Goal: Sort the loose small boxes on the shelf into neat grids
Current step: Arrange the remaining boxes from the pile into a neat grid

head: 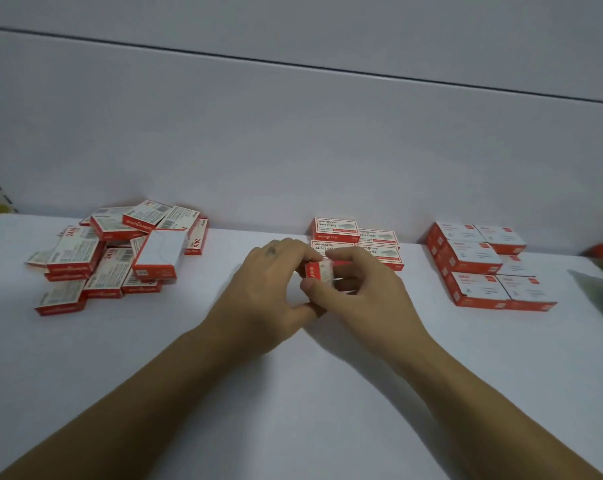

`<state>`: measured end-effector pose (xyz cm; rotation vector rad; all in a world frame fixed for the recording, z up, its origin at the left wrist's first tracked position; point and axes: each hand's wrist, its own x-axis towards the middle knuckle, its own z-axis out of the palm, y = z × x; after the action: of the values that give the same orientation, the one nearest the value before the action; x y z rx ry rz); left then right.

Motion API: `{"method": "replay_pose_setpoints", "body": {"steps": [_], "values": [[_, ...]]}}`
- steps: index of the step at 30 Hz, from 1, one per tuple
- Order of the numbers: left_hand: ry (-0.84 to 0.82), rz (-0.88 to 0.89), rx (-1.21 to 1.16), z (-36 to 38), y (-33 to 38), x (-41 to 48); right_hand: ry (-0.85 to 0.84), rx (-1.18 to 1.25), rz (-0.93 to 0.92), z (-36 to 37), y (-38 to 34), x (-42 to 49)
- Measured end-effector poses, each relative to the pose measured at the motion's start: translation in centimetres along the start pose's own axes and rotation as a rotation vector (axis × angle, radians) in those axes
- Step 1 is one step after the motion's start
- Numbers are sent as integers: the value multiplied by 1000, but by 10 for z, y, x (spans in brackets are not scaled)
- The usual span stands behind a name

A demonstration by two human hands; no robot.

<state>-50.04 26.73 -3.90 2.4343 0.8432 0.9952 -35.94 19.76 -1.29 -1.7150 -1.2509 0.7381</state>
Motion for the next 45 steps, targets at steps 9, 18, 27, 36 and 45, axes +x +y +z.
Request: {"method": "replay_pose_setpoints", "body": {"steps": [9,18,27,36,45], "values": [[-88,-231,-253,-15,1,6,-204,732,139,-11,-4,7],[-45,-407,-791,-15,6,9,-163,473,107,-20,2,12],[-107,-355,-605,-13,5,7,-204,489,74,-5,0,5],[-56,-400,-616,-24,-10,12,-142,479,125,-16,2,10],[-81,-39,23,-19,-14,7,-122,362,6,-13,7,10]]}}
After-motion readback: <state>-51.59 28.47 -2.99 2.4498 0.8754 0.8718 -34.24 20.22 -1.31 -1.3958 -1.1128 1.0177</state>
